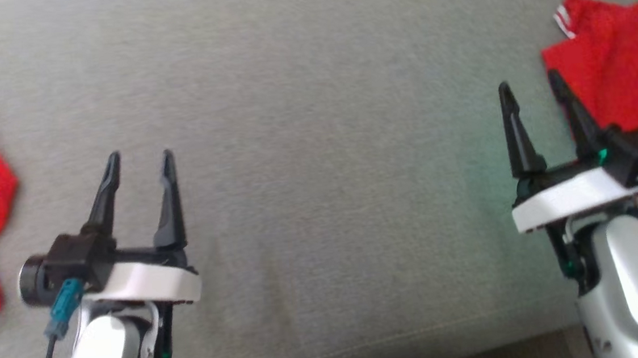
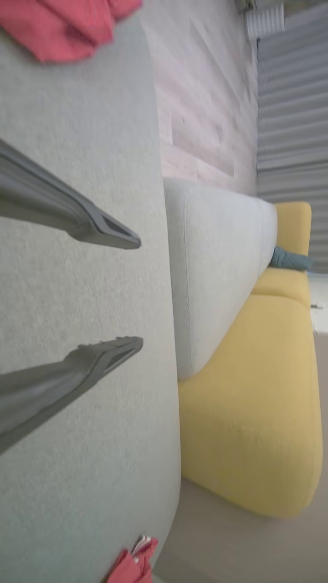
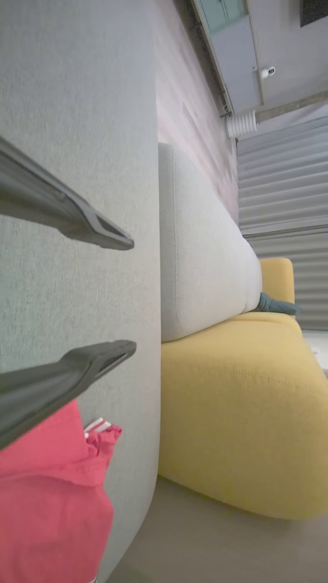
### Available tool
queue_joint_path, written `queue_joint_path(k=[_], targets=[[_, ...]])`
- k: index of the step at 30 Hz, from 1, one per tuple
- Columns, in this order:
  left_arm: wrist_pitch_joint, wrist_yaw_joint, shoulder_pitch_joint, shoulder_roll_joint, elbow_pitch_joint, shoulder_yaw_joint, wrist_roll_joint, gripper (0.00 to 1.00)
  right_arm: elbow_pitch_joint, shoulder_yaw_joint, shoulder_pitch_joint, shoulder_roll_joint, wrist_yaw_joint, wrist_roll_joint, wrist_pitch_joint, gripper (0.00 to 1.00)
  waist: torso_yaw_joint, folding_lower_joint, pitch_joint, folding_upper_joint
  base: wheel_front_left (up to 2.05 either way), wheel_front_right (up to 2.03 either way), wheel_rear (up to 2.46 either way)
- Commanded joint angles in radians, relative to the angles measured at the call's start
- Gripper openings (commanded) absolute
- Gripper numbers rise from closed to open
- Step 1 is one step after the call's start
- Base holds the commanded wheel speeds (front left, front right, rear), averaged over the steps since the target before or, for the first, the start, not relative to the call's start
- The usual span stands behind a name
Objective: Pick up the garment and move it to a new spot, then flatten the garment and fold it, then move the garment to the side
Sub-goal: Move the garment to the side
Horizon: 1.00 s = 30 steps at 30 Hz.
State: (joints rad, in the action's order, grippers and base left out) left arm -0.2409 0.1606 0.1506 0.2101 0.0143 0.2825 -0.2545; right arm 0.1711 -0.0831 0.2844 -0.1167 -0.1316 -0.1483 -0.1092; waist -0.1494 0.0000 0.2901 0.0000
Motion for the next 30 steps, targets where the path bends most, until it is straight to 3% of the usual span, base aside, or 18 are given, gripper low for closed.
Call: queue_joint_path(k=[1, 19, 30], targets=[[-0.012, 0.009, 0.008, 0.009, -0.019, -0.045, -0.007, 1.00, -0.049, -0.019, -0.019, 0.006, 0.001, -0.004, 0.009, 1.00, 0.053, 0.0000, -0.048, 0.0000, 0.00, 0.00, 0.00], [-0.020, 0.014, -0.129, 0.005, 0.031, -0.077, -0.031, 1.00, -0.158, -0.001, -0.208, 0.036, 0.001, -0.024, 0.088, 1.00, 0.071, 0.0000, -0.217, 0.0000, 0.00, 0.00, 0.00], [-0.020, 0.022, -0.170, 0.006, 0.041, -0.072, -0.032, 1.00, -0.187, 0.011, -0.259, 0.041, 0.001, -0.022, 0.121, 1.00, 0.065, 0.0000, -0.257, 0.0000, 0.00, 0.00, 0.00]])
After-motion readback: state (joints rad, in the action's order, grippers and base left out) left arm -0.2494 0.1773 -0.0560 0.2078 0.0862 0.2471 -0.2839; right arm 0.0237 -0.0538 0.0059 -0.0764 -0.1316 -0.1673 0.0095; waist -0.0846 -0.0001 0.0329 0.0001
